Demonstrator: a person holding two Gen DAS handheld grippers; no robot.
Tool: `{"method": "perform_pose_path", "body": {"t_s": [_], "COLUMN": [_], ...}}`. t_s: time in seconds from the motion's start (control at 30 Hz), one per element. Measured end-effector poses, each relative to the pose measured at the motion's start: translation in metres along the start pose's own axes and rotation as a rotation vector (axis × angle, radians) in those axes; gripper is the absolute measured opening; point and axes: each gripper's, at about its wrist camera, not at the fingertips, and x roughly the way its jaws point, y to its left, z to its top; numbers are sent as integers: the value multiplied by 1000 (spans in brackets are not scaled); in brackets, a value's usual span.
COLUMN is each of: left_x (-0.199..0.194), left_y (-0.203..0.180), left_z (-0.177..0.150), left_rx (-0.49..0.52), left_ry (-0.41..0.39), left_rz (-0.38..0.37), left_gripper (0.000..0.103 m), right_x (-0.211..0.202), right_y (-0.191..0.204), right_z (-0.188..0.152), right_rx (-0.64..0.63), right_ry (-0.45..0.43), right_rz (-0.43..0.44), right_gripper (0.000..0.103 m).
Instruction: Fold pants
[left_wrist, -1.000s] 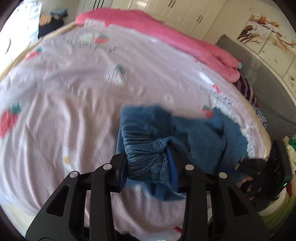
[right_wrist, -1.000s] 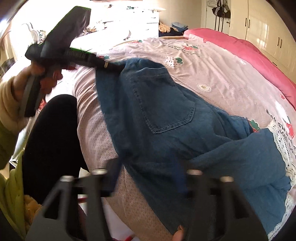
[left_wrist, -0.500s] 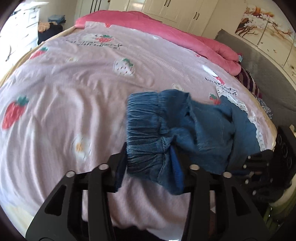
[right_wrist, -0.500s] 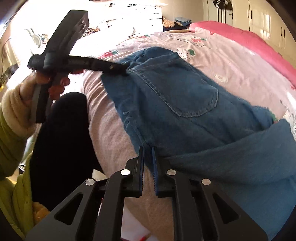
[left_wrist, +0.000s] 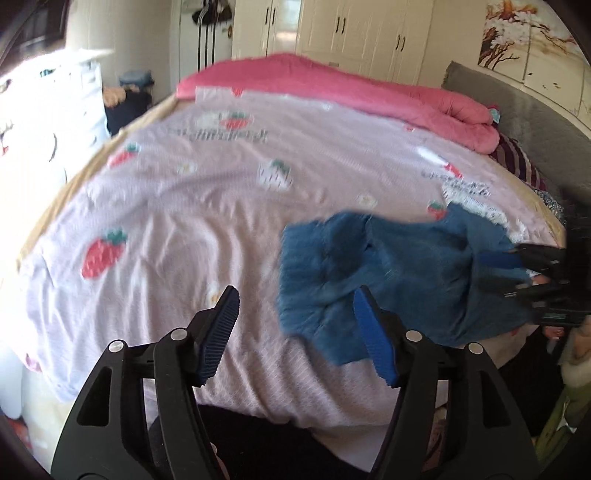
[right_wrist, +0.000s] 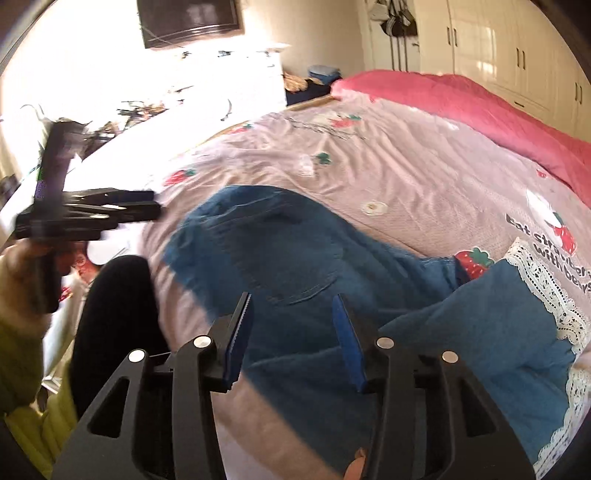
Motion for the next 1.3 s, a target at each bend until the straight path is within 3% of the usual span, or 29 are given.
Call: {"method": "perform_pose_path", "body": {"t_s": [0.1,0.23,0.3,0.4,0.47,0.63,0.73,1.0,1.17,1.3], "left_x": [3,45,63,85,101,99,78,40,56,59], "left_y": [-27,-80,-98,-113,-107,-106,-107,-144,-173,-160], "left_z": [15,18,10,-11,-25,-28,-15,9,7,6], "left_rx": [31,123,159,242,227,233,187,204,242,230], "left_ry": [-24,45,83,117,159,131,94,-17,19,19], "left_rz": [-38,-95,-115,-40,-33,-31,-89,-186,-265,-195], "left_gripper": [60,60,60,62,63,65,69,82,83,83], "right_x": [17,16,11,5,2,-13,-42,-89,-87,-75], "right_y": [-12,-16,-19,-21,-22,-31,-44,-106,-141,-156], "right_z": [-11,-41,-51,-58,-61,-58,-55,-42,-27,-14], "right_rx": [53,84,108,112,110,157,205,308,340,342], "right_ry": [93,150,150,140,135,108,28,-68,-49,-31], "right_rz": [-30,-48,-34,-23,-10,51,68,-95,-177,-203], "right_gripper": [43,43,43,44,44,47,56,68,76,81]}}
